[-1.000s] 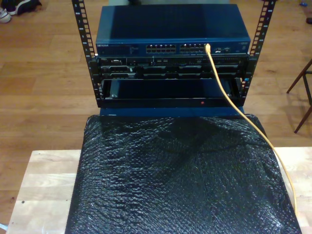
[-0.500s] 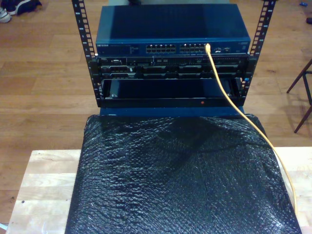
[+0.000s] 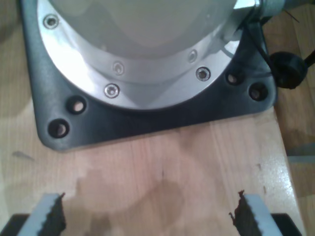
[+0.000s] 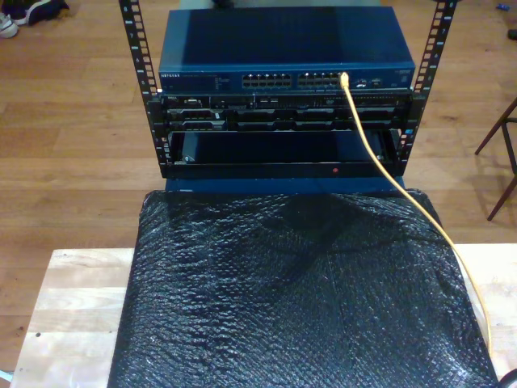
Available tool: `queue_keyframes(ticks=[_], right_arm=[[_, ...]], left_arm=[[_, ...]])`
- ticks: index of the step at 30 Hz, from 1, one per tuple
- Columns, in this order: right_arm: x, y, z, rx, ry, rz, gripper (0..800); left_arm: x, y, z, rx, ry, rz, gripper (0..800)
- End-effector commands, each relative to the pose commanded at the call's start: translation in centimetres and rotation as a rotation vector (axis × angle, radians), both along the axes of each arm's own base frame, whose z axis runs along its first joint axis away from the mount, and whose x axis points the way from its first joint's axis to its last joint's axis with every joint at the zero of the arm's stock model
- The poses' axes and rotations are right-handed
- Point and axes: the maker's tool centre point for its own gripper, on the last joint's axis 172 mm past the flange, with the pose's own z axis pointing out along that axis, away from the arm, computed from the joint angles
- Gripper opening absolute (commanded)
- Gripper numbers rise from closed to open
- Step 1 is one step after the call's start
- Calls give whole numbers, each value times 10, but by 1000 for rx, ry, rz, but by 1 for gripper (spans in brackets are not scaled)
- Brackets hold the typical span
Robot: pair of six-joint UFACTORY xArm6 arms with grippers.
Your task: Grab the cable and plug it in
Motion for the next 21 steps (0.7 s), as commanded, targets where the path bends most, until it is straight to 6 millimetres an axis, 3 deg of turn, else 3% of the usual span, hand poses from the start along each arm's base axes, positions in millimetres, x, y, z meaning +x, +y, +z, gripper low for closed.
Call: queue_keyframes(ticks=[8,21], right_arm=[[-4,6,-3,-11,-4,-6,798],[-18,23,-35,12,-13,-99,799]], left_arm=[[0,0,0,0,0,0,800],[0,0,0,0,0,0,800]])
